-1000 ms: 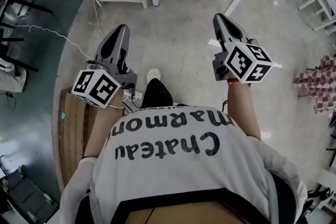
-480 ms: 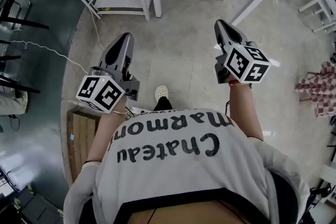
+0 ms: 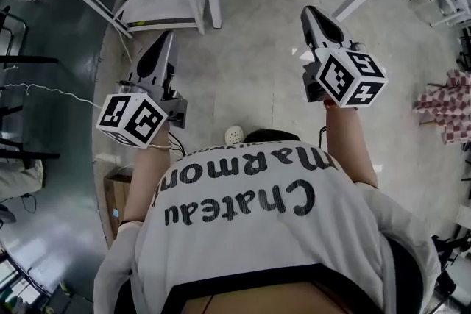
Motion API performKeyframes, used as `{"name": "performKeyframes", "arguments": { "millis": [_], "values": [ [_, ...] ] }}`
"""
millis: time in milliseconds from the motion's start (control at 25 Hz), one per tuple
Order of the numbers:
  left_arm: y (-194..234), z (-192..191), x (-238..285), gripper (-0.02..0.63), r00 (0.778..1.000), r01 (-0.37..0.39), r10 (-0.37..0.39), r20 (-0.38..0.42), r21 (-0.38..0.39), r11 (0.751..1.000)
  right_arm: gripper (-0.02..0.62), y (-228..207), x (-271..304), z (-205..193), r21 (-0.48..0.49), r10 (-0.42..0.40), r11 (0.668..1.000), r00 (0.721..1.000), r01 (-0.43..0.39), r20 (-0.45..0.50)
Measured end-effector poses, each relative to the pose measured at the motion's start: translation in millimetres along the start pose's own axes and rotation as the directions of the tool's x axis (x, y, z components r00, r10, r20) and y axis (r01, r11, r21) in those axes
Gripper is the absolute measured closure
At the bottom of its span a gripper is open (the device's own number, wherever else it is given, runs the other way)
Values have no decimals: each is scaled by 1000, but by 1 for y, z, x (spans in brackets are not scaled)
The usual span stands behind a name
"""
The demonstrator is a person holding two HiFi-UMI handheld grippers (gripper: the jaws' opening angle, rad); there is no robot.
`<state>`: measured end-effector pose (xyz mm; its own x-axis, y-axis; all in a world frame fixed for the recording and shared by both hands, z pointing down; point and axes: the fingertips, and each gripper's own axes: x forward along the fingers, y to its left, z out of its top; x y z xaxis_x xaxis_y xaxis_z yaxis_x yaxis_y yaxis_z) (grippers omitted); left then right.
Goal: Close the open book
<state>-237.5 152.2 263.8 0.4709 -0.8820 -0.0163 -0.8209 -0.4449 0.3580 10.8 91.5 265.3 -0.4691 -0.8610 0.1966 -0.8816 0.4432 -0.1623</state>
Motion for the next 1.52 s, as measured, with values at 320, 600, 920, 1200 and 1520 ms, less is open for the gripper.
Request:
{"name": "performKeyframes", "arguments": {
  "millis": [320,600,920,1200,1520],
  "values": [
    [7,0,10,583,999,42,-41,18,-50,998,563,9,26,-7,-19,14,1000,999,-15,-52],
    [17,-1,42,583,999,42,-43,-1,-45,998,563,-15,62,-4,-19,22,1000,998,-23,-53],
    [39,7,127,583,1000,-18,19,8,-37,999,563,-76,134,5,25,59,998,995,-57,-76],
    [60,17,216,583,999,-32,34,37,-50,998,563,-140,213,24,53,90,995,991,-85,-95],
    [90,1,275,583,995,-92,95,41,-64,994,561,-203,292,5,129,128,986,980,-108,-153]
  ]
}}
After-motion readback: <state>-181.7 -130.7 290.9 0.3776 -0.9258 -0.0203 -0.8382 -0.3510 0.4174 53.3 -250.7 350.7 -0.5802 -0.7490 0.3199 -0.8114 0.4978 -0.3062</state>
